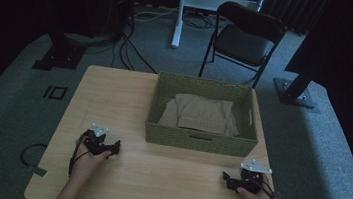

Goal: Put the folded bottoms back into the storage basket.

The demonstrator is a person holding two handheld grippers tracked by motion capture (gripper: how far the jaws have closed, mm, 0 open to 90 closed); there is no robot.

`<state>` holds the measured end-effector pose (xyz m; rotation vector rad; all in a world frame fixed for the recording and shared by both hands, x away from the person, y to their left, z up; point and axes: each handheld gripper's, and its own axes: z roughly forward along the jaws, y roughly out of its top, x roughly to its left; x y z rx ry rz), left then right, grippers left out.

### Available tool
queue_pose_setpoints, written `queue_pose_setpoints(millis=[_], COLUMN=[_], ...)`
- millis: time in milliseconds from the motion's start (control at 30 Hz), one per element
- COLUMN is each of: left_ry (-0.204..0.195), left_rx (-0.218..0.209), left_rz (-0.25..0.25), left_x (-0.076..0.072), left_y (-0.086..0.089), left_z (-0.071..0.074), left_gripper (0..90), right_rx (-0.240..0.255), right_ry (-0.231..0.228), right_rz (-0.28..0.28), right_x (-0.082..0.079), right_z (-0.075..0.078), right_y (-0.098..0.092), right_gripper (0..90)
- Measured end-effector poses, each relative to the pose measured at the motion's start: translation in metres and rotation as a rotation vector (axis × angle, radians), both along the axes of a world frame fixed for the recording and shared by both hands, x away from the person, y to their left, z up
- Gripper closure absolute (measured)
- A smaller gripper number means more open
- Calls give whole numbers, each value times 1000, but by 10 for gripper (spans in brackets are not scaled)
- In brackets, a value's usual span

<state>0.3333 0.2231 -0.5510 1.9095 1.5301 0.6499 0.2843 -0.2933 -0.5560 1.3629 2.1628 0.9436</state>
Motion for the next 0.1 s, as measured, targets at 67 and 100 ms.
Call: queue_pose_setpoints(millis=[67, 100], left_ry=[-2, -5], left_rx=[-20, -43], left_rz=[13, 14], left_x=[0, 0], left_y=[1, 3], left_z=[0, 0], left_gripper=[161, 161], right_rx=[-1, -1], right_ry=[0, 0], right_rz=[0, 0], right_x=[0, 0], right_z=[0, 0], right_y=[0, 0], right_gripper=[131, 131])
